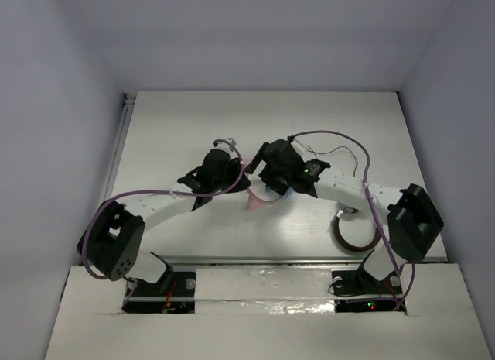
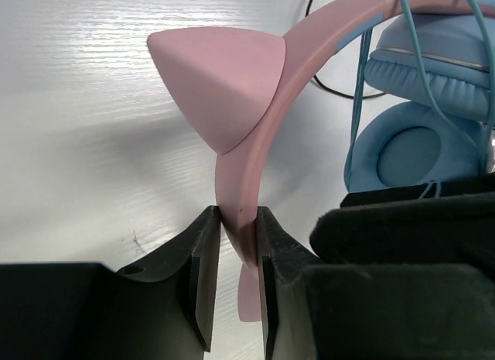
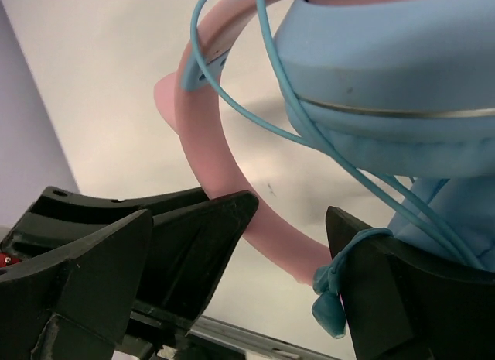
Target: Wrap the headphones
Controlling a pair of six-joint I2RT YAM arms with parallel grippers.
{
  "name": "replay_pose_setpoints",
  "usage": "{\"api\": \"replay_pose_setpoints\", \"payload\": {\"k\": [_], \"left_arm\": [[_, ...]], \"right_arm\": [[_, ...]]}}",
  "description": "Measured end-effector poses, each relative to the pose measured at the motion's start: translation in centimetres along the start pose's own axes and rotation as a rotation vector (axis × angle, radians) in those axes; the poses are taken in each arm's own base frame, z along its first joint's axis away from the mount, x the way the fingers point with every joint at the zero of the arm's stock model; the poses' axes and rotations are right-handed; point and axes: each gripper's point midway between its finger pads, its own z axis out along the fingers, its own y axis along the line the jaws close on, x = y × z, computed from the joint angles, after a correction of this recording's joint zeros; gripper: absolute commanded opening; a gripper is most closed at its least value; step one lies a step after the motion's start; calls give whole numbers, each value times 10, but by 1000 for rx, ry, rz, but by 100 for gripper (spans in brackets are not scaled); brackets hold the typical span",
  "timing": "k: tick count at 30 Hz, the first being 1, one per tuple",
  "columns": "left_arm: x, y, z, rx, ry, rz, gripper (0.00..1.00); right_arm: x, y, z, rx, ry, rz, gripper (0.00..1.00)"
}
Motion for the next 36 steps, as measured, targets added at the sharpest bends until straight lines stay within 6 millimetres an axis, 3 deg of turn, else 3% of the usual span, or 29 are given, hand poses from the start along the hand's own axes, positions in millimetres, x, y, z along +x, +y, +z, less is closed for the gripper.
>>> {"api": "replay_pose_setpoints", "payload": {"k": [5,10,14,25,28,31,32,35,36], "left_arm": [[-4,1,-1,17,5,-16,0],[-9,-3,-2,62,5,-28,0],[-6,0,-2,55,19,-25,0],[13,1,-6,56,95,31,0],[14,2,-7,48,103,36,0],[12,1,-8,39,107,45,0],[10,1,-8,36,106,48,0],[3,-3,-9,33,92,58,0],[1,-3,-9,30,86,61,0]], "right_arm": [[-5,13,-5,17,26,-125,100],[5,4,-13,59,91,-301,100],[5,10,-9,93,123,-403,100],[-10,27,-26,64,115,-476,96],[-18,31,-50,16,89,-465,95],[-34,57,-90,-117,23,-446,90],[-39,65,-103,-168,-4,-438,87],[-53,73,-151,-312,-87,-423,38],[-57,71,-166,-350,-116,-421,9]]}}
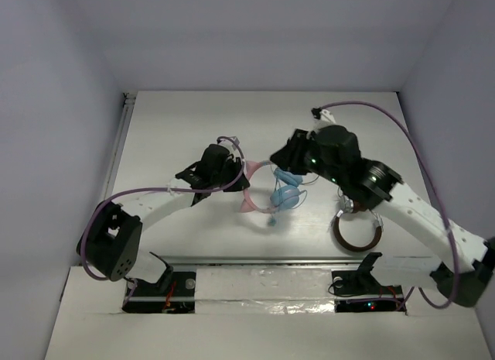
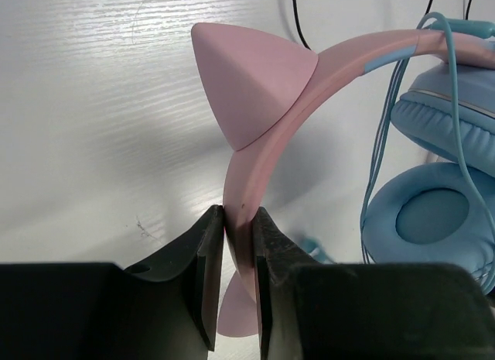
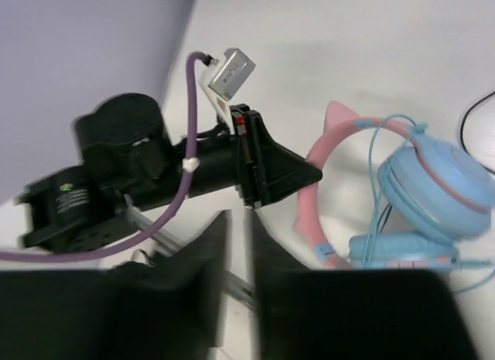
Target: Wrap the headphones
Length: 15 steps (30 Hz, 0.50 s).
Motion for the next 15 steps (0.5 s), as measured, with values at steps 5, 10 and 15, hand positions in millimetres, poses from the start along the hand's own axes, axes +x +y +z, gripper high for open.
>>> {"api": "replay_pose_setpoints", "payload": {"k": [5,10,15], "left_arm": [[-3,6,-6,-41,-16,2,0],[-7,14,-13,-80,-67,9,0],[-1,40,-14,-176,-100,6,3]], "right_arm": [[-11,-9,-60,-99,-145,5,0],[1,-29,-80,-124,-202,0,0],[29,-63,-79,-90,-208,-2,18]]}}
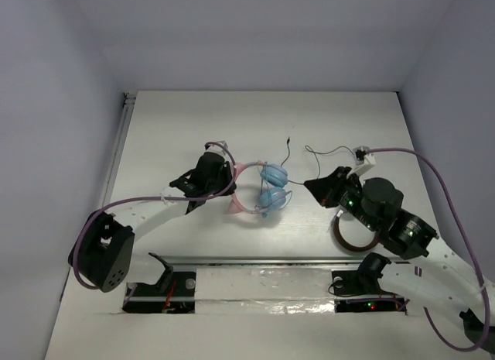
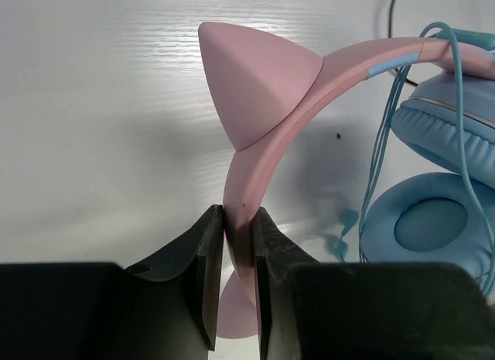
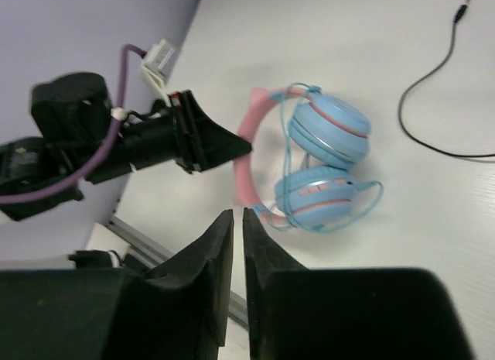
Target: Wrap the headphones
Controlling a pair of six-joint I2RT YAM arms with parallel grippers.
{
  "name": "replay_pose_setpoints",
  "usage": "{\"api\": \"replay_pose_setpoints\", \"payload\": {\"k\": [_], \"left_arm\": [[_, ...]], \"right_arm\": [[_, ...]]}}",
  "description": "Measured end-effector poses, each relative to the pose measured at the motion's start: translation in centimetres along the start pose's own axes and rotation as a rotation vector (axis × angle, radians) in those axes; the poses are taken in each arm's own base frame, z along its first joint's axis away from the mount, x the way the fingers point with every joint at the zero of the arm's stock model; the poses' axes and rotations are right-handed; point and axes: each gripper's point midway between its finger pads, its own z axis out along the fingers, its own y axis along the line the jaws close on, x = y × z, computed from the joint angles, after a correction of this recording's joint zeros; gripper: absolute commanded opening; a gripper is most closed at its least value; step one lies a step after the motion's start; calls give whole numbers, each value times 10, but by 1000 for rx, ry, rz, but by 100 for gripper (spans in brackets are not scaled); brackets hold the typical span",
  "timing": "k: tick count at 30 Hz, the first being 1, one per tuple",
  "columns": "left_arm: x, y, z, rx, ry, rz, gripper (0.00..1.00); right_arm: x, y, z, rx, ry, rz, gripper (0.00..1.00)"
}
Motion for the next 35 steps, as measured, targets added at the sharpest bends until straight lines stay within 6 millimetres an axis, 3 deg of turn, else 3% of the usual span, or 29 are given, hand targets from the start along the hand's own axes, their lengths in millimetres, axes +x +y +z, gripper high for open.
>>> {"api": "replay_pose_setpoints", "payload": {"k": [2,5,6,8,9,10,11,14,15,18,21,29,33,35], "left_arm": [[0,9,1,-40,-13,1,11],[-4,15,3,-77,-38,-2,29],[-7,16,3,-85,-47,-6,36],[-15,15,2,-93,-71,-11,43],[-20,13,2,-94,-84,-13,48],[-25,11,1,-93,-97,-14,57],[-30,9,0,-90,-109,-17,57],[-44,3,-5,-85,-144,-18,81],[-48,2,-9,-83,-156,-20,98],[-65,-4,-29,-70,-209,-27,99],[-91,-15,-62,-32,-302,-36,99],[-172,-45,-193,108,-652,-65,99],[-198,-56,-258,180,-801,-66,99],[-203,-57,-276,205,-845,-61,99]], "right_arm": [[8,-11,-3,14,-3,-2,28],[4,-18,-9,34,-33,-13,49],[-1,-20,-11,44,-55,-16,65],[-10,-24,-19,59,-99,-11,84],[-15,-26,-23,67,-121,-5,99],[-20,-27,-28,74,-143,6,100],[-26,-28,-33,83,-166,11,100],[-47,-30,-46,128,-227,27,100],[-56,-30,-50,147,-247,29,100],[-79,-31,-62,199,-303,36,97],[-99,-32,-76,241,-362,40,97],[-150,-31,-127,266,-537,55,100],[-178,-27,-163,238,-646,80,100],[-187,-25,-178,213,-694,99,100]]}}
